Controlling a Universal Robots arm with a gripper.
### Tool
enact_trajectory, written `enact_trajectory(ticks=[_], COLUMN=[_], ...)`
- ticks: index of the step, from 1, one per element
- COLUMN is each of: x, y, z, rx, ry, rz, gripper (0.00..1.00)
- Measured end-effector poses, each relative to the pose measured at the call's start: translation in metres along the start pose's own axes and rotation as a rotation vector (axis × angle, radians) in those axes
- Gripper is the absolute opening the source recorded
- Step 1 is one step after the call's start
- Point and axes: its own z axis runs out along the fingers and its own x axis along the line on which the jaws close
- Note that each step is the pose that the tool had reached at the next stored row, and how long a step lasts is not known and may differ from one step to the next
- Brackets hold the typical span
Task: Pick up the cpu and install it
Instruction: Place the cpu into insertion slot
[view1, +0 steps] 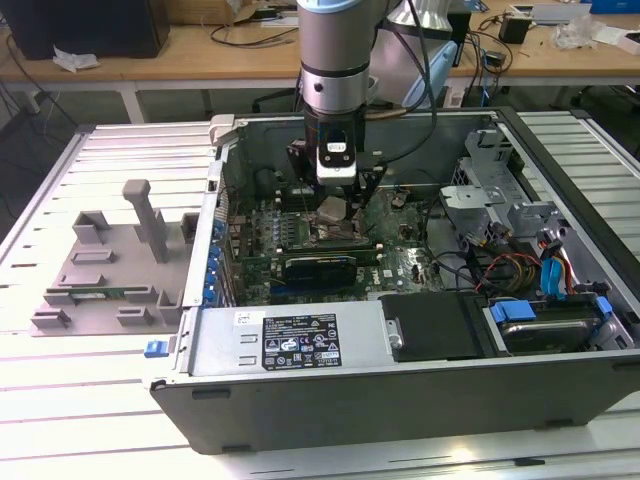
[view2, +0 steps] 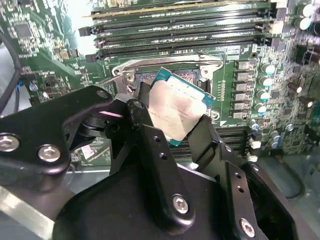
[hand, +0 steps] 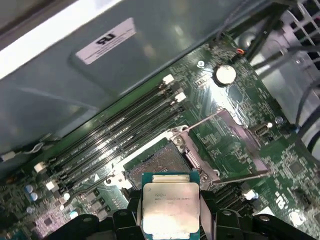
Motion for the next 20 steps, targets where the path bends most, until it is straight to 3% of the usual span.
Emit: enact_trajectory(ticks=[2,16,20], x=[0.0,0.0,0.0], y=[0.0,0.0,0.0], z=[0.0001,0.0005,0.0007], rx=[0.0015,0.0069,0.0089], ry=[-0.0021,-0.0096,-0.0125], rz=[0.068,0.307,0.4], gripper=[0.54,0.54,0.54])
